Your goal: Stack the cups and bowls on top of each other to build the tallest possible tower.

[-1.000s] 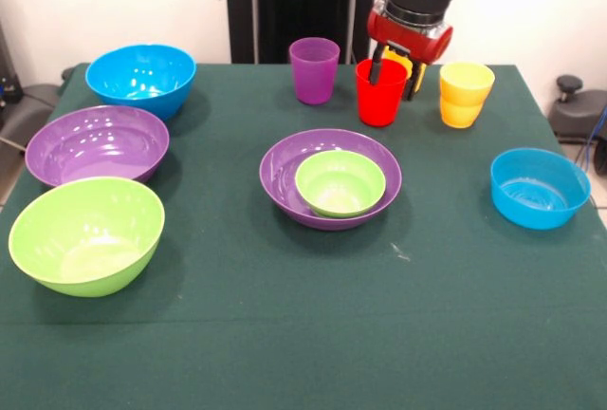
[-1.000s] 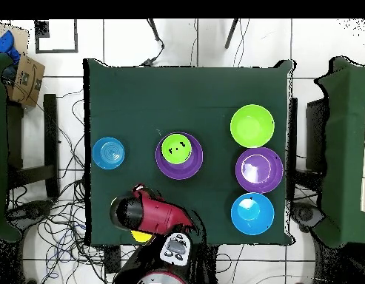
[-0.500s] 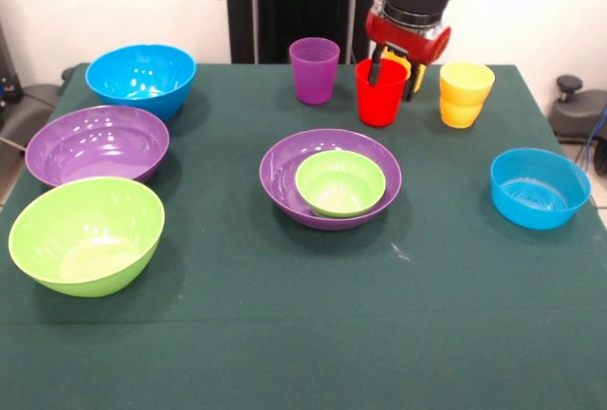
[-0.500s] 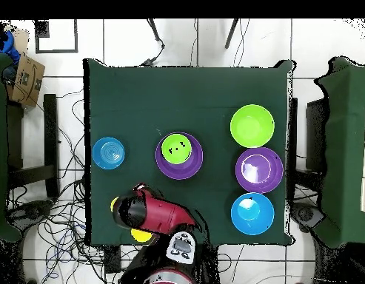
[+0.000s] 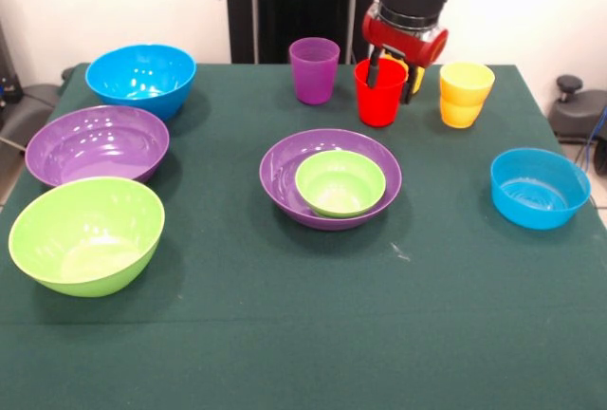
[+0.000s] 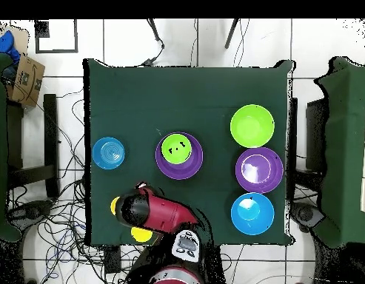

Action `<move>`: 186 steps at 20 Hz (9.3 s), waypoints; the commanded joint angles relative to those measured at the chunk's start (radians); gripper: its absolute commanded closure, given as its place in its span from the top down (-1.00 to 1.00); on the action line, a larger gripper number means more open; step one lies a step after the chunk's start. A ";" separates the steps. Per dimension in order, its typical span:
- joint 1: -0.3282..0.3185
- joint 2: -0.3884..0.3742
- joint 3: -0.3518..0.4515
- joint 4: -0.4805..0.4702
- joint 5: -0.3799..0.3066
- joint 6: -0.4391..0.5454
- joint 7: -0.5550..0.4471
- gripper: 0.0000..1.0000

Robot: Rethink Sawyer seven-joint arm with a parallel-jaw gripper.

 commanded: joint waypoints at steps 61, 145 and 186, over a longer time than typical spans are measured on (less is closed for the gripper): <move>0.072 -0.107 0.064 -0.036 0.068 0.265 0.178 1.00; 0.074 -0.008 0.027 0.096 0.056 -0.103 0.150 1.00; 0.041 0.042 0.101 0.164 0.085 -0.090 0.191 1.00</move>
